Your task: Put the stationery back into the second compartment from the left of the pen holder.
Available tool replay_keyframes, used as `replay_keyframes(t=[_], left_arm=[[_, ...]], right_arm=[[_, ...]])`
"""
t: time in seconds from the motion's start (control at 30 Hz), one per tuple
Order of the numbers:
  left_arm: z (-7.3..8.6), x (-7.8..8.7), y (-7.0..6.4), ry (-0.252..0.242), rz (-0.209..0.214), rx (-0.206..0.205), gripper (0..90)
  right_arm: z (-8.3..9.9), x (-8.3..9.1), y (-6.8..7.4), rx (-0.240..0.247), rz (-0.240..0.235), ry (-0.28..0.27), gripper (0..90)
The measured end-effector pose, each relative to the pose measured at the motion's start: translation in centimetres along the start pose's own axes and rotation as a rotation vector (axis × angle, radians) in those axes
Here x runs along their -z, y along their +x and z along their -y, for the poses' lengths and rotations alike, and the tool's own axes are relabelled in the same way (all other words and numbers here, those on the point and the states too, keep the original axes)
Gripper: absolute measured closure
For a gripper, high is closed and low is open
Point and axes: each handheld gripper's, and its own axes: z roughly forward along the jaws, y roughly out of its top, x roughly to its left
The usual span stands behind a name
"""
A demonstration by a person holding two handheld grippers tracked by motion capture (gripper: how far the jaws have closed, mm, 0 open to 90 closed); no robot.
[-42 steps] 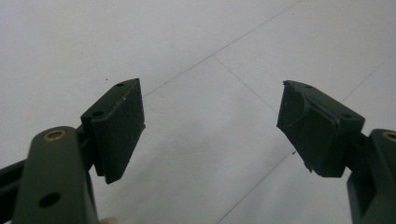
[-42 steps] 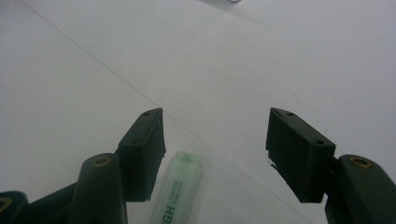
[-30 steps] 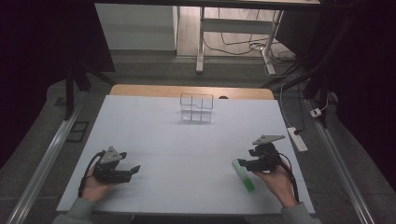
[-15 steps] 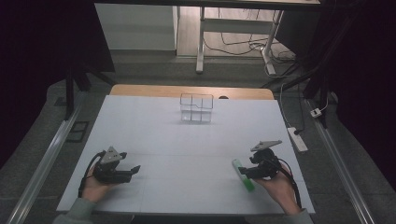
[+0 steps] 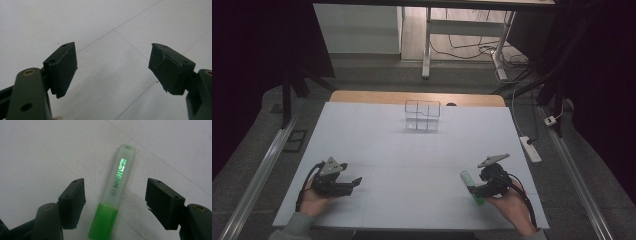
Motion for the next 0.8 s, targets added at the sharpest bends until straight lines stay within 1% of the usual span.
replay_keyframes(t=[0.23, 0.43, 0.57, 0.8], left_arm=[[0.0, 0.0, 0.0, -0.002, 0.0, -0.001, 22.7], [0.0, 0.0, 0.0, 0.0, 0.0, -0.002, 22.6], [0.0, 0.0, 0.0, 0.0, 0.0, -0.003, 22.6], [0.0, 0.0, 0.0, 0.0, 0.0, -0.005, 22.6]], right_arm=[[0.1, -0.7, 0.4, 0.006, -0.003, 0.05, 31.3], [0.2, -1.6, 0.7, 0.015, 0.021, 0.101, 31.8], [0.2, -2.0, 0.7, 0.016, 0.045, 0.12, 34.2], [0.3, -2.1, 0.6, 0.016, 0.05, 0.141, 41.3]])
